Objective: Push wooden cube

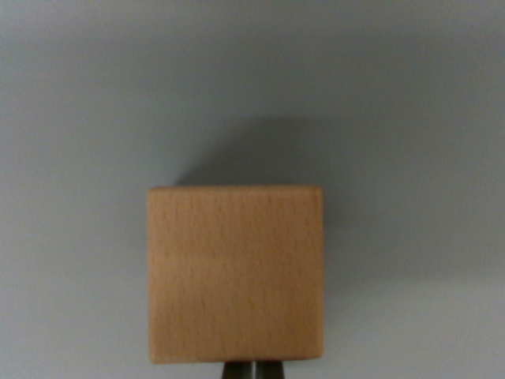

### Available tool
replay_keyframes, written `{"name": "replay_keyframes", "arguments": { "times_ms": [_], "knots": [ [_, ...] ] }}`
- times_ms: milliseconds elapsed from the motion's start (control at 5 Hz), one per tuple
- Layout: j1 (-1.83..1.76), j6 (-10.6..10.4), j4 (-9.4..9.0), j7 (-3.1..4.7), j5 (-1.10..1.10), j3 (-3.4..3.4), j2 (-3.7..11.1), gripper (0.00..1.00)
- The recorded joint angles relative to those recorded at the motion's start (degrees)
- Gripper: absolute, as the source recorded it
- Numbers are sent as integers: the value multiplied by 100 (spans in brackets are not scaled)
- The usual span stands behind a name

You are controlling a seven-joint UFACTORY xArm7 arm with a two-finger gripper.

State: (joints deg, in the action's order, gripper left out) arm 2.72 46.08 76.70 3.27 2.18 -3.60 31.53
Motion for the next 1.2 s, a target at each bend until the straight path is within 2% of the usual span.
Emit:
{"name": "replay_keyframes", "arguments": {
  "times_ms": [200,400,600,800,1000,1200],
  "knots": [
    [0,93,240,0,-12,8,148,100],
    [0,93,240,0,-12,8,148,100],
    [-1,185,478,-1,-24,16,295,100],
    [-1,185,478,-1,-24,16,295,100],
    [-1,269,698,-1,-35,24,430,100],
    [-1,269,698,-1,-35,24,430,100]
  ]
}}
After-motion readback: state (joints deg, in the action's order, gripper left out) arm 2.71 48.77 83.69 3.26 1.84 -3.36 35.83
